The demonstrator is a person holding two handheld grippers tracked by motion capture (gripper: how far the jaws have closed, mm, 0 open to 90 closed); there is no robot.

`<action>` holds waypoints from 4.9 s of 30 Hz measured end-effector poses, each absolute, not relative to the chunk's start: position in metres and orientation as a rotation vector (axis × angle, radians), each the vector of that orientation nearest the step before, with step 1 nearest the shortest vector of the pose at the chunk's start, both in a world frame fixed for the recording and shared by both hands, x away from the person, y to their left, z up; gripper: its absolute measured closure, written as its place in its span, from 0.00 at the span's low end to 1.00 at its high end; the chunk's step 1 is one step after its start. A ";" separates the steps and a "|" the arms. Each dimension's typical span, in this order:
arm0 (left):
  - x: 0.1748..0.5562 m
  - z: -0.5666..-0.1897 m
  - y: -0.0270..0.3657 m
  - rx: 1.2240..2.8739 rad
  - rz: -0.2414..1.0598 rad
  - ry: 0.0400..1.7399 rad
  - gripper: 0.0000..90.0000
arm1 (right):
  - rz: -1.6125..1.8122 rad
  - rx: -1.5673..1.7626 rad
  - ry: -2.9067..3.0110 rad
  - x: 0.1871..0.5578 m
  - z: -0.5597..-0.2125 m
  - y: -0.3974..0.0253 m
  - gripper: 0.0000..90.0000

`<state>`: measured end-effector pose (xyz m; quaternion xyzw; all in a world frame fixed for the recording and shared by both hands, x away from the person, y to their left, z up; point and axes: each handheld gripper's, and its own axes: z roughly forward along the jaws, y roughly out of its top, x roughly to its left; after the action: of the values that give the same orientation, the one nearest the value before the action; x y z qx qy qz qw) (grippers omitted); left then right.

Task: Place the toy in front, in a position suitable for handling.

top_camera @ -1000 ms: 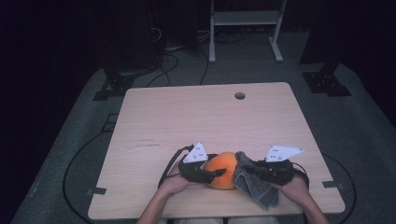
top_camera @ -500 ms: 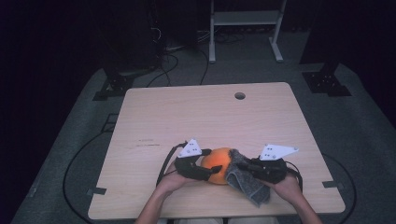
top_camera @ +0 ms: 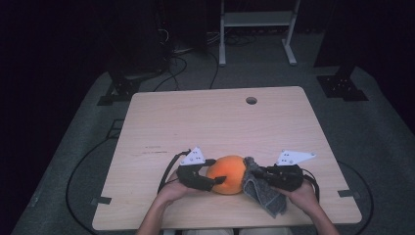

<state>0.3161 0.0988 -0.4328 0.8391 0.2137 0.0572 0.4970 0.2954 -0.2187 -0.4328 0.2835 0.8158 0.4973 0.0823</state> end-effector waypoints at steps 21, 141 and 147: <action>0.317 -0.435 0.087 2.102 0.003 0.546 0.13 | 1.450 0.743 2.494 0.287 -0.423 -0.212 0.89; 0.321 -0.443 0.091 2.096 0.114 0.536 0.21 | 1.443 0.908 2.467 0.300 -0.445 -0.221 0.89; 0.310 -0.433 0.085 2.018 0.288 0.469 0.40 | 1.486 0.897 2.411 0.297 -0.431 -0.225 0.89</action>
<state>0.3101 0.0845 -0.4329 0.8350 0.1941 0.1190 0.5010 0.2969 -0.2252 -0.4311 0.3009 0.8086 0.4983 0.0854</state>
